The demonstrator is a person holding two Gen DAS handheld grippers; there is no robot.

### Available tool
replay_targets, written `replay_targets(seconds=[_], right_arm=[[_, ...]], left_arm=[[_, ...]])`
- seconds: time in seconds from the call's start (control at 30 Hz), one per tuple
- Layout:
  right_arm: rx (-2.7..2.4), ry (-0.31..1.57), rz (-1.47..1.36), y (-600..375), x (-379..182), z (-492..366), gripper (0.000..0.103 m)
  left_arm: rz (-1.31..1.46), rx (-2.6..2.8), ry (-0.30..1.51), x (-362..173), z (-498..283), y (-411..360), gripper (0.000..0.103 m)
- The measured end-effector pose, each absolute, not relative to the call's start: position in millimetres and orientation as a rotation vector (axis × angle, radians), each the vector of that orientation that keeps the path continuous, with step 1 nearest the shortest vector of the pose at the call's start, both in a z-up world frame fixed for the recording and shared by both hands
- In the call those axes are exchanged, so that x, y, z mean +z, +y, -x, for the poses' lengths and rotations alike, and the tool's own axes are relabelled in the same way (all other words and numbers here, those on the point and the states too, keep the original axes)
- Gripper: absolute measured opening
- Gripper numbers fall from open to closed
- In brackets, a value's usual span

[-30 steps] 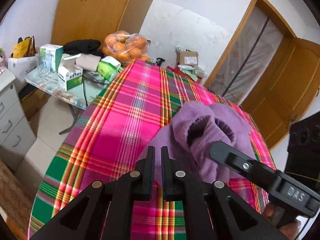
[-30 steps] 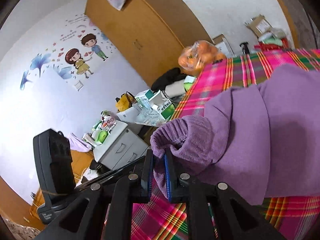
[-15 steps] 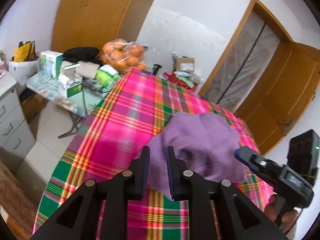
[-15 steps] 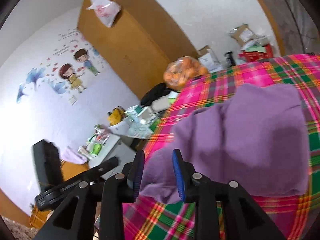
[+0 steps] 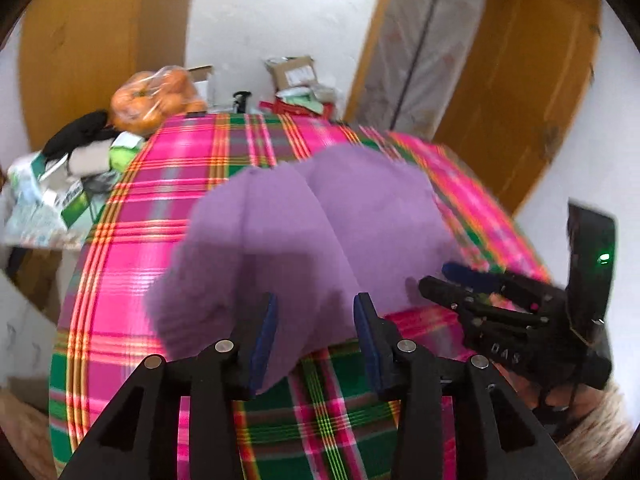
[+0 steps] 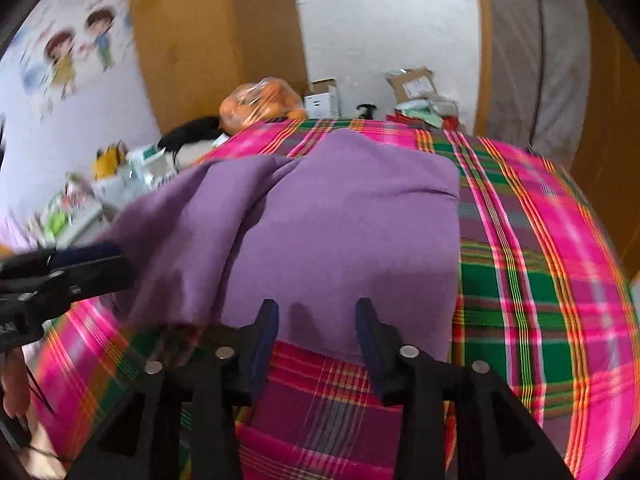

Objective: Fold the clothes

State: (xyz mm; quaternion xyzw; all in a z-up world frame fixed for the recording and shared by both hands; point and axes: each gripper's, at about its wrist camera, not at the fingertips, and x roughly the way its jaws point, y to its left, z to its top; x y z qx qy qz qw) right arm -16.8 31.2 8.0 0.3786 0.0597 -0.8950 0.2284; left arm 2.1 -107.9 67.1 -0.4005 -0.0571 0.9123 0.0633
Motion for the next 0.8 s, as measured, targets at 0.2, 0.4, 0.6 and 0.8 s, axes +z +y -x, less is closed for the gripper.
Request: replay_targets(seconds=[0.2, 0.4, 0.6, 0.8], right_arm=[[-2.475, 0.304, -0.99, 18, -1, 14, 0.057], [-2.466, 0.443, -0.985, 3, -13, 16, 0.058], [-2.499, 0.561, -1.01, -8, -23, 24, 0.055], [-2.541, 0.485, -1.022, 4, -18, 32, 0.018]], left_arm=[[1.256, 2.714, 0.0, 46, 2, -90, 0.041], [1.3, 2.677, 0.093, 34, 7, -84, 0.046], [1.306, 2.679, 0.159, 28, 9, -84, 0.048], [1.351, 2.712, 0.123, 23, 19, -90, 0.048]])
